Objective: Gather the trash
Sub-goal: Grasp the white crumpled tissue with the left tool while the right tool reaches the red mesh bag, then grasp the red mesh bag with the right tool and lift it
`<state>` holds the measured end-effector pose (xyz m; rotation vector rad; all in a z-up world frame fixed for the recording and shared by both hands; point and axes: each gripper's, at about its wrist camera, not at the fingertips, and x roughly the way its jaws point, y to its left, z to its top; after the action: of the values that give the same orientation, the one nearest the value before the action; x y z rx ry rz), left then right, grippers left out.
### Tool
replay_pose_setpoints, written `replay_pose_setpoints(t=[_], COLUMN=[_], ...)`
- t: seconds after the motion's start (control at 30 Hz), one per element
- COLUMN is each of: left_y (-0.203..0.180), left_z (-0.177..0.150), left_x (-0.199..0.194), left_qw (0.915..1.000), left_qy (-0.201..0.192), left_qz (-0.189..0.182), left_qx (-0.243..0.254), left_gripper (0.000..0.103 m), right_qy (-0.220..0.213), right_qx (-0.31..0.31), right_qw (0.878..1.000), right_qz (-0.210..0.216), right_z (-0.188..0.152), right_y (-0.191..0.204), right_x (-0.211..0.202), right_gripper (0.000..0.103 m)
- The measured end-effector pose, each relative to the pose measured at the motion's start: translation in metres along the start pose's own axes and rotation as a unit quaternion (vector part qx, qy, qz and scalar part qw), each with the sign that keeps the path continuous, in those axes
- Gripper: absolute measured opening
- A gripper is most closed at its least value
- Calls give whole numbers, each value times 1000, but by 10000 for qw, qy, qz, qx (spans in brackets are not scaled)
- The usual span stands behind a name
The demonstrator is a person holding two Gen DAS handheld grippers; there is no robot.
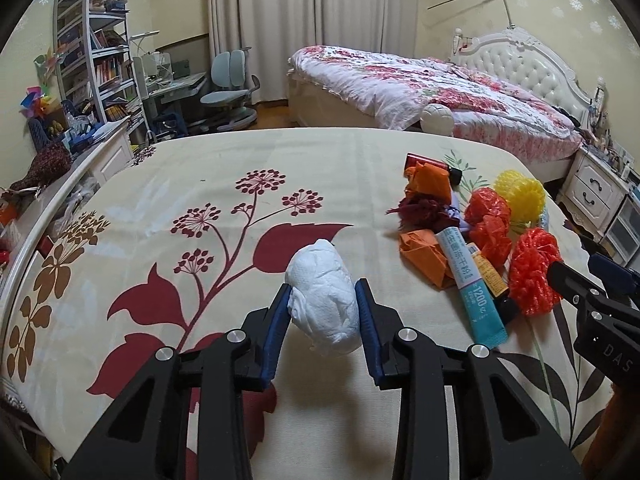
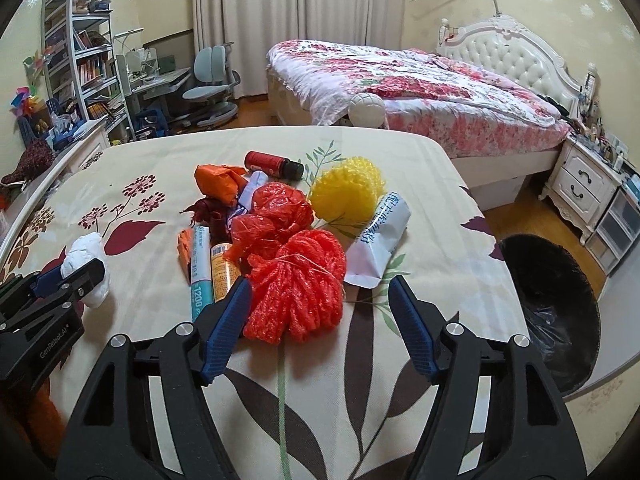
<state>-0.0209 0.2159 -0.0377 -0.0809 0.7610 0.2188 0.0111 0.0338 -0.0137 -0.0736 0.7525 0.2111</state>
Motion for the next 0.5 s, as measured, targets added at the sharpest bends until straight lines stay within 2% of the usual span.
replay_pose_setpoints(t=[0.27, 0.3, 0.33, 0.43, 0.5], left_y=[10, 11, 11, 11, 11], left_z=[-4, -5, -5, -6, -6], left_x=[7, 7, 7, 6, 6], left_qw=[9999, 9998, 9998, 9998, 9998], left_qy=[102, 107, 109, 108, 102], left_qz=[-5, -13, -23, -28, -28], left_qx=[-137, -145, -151, -153, -153], left_gripper=[35, 35, 35, 35, 35], right_qy=[233, 250, 277, 260, 239], right_qx=[7, 10, 22, 23, 39], right_qw=[9997, 9997, 9995, 9995, 9995], right_qz=[4, 39, 135, 168, 203], right_z=[-3, -4, -6, -7, -7], right_y=[8, 9, 9, 10, 9], right_x=[20, 20, 21, 20, 16], right_gripper=[69, 61, 48, 39, 38])
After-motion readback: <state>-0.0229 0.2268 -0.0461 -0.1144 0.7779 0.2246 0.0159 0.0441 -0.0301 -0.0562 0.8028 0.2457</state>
